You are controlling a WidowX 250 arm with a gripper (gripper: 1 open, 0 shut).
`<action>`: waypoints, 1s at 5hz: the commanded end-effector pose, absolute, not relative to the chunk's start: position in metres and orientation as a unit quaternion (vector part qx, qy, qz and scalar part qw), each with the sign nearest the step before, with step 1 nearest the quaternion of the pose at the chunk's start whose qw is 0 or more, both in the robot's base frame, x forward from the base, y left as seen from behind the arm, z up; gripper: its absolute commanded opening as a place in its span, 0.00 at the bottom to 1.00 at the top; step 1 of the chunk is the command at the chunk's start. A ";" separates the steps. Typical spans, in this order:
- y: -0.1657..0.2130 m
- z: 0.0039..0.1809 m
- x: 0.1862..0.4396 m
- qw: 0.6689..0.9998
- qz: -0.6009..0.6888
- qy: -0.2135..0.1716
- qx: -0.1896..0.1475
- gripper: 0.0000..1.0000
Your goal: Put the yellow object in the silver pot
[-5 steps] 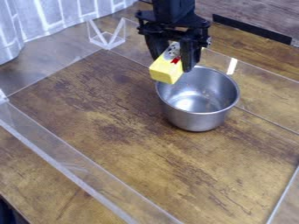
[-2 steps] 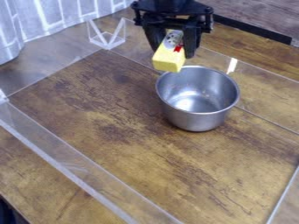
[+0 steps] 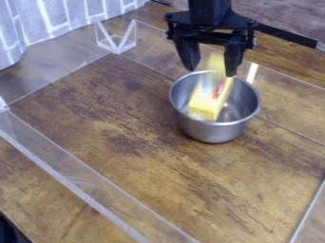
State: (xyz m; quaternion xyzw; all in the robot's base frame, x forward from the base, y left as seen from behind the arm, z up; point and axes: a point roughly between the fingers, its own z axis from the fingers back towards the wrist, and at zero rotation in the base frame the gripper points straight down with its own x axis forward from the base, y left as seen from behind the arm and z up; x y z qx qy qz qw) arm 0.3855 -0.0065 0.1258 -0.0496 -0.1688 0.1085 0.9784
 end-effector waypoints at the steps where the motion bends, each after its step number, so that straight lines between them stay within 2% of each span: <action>1: -0.012 0.147 0.384 0.978 0.089 -0.184 -0.050 1.00; 5: -0.017 0.109 0.376 0.987 0.086 -0.135 -0.029 1.00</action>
